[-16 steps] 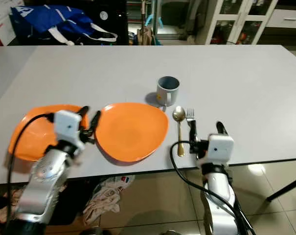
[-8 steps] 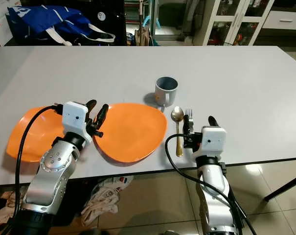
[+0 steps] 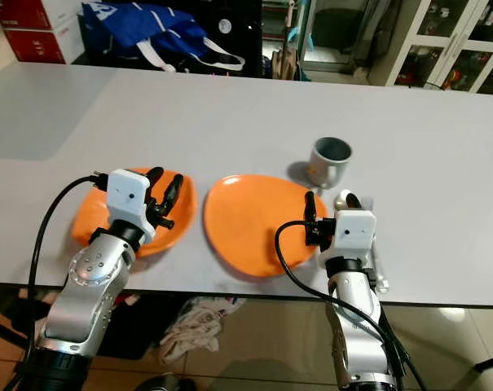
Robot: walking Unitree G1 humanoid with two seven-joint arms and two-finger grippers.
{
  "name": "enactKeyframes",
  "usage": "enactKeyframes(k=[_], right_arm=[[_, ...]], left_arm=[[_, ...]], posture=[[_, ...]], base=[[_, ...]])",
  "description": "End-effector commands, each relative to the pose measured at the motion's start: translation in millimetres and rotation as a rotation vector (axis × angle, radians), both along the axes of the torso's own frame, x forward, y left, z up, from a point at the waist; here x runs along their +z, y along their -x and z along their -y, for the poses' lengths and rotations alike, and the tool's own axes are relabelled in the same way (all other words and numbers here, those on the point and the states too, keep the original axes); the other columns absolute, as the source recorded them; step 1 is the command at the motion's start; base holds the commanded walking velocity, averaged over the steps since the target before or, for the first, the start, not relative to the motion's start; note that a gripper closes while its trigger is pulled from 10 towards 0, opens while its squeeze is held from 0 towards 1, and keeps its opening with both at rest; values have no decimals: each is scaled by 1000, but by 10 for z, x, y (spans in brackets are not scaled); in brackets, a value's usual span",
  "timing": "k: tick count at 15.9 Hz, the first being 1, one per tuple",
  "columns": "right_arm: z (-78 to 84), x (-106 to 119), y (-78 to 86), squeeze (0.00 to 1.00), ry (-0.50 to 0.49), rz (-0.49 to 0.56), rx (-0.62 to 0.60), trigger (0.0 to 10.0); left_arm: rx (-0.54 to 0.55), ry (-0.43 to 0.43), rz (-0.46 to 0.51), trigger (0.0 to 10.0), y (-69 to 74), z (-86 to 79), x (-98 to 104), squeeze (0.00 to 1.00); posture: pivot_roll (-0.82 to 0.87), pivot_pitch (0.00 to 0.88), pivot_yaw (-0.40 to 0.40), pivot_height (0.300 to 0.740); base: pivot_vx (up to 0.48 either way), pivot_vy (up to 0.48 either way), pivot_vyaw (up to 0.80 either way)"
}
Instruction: Setting the table
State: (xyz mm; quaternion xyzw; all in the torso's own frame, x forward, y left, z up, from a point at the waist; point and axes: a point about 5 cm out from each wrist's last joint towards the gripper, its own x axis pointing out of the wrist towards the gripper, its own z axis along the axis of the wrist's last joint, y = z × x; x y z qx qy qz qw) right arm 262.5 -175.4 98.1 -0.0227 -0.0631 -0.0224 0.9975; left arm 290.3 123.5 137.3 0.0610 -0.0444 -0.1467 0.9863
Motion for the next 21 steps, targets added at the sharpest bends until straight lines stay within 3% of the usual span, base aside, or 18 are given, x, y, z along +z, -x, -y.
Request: enactKeyframes(k=[1,7,12,18,21], right_arm=[[4,-37,6,0,7,-25,-3,10000],[12,-78,27,0,20,-41,-10,10000],[-1,-88,24,0,23,-41,-6,10000],[-1,-112,28,0,32,-51,1,10000],[7,-114,15,0,28,-53,-8,10000]], left_arm=[[-16,-3,18,10000,0,29,60,0],[-35,-3,26,10000,3,62,73,0],[-36,-34,3,10000,-58,-3,13,0],[-38,-7,-14,10000,-46,29,-6,0],[-41,-10,-15,10000,-44,32,-6,0]], posture=[[13,0,0,740],[15,0,2,740],[16,0,7,740],[14,0,2,740],[18,0,4,740]], base=[[0,375,0],[0,401,0],[0,453,0],[0,480,0],[0,480,521]])
